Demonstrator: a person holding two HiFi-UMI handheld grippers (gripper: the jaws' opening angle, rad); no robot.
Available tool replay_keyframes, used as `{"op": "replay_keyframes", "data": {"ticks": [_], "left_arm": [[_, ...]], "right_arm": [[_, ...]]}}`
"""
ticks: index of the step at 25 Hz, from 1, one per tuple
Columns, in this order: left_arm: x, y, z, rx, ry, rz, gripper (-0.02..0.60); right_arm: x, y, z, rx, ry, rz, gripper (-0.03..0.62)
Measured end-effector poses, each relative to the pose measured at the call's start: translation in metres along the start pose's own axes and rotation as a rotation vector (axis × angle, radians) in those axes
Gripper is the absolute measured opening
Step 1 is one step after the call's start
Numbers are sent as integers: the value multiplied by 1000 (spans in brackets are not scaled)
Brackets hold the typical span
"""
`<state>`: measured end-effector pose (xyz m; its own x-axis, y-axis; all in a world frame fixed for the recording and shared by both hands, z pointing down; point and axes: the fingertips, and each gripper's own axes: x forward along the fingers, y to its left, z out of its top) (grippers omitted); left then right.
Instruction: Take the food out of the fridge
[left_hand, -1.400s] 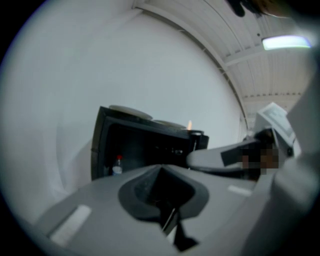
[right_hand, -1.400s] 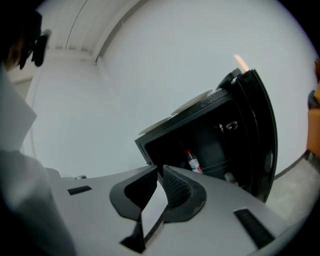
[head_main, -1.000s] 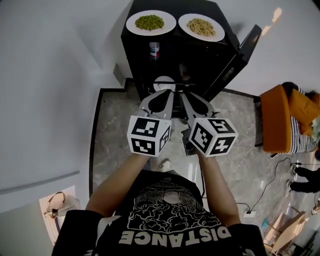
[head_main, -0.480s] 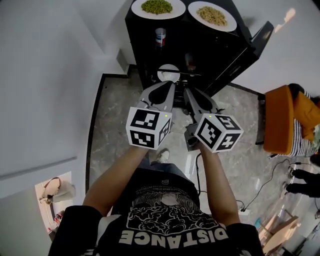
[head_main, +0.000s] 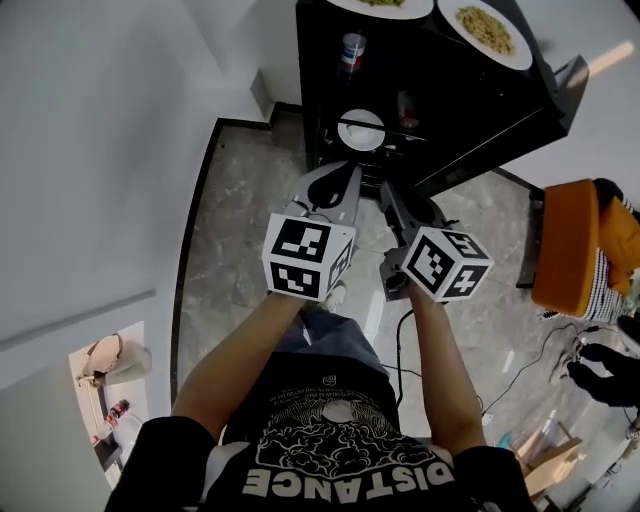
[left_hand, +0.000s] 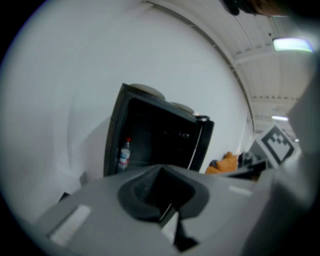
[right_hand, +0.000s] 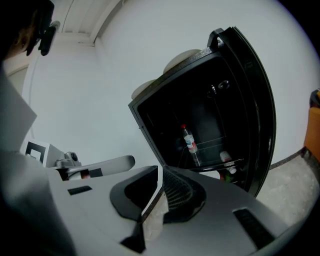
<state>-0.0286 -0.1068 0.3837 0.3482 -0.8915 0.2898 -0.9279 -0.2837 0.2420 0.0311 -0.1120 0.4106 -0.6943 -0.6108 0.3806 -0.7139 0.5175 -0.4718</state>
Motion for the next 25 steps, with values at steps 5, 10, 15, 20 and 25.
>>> {"op": "replay_keyframes", "data": {"ticks": [5,10,15,20,25], "left_arm": [[-1,23,-29,-29,32,-26,2],[11,41,-63,-67,50,-71,2],[27,54,-97,-83,53,-112,2],[41,68,-131,-91,64,-111,2],[64,80,-155,-73,54,-111,2]], "right_arm": [[24,-5,-29,66,3,-36,25],[52,-19,-63,199,-24,-64,25],[81,-37,-94,366,-78,-34,26],[105,-67,-120,517,-131,-9,26],[140,-113,-147,587,-138,-10,26]]}}
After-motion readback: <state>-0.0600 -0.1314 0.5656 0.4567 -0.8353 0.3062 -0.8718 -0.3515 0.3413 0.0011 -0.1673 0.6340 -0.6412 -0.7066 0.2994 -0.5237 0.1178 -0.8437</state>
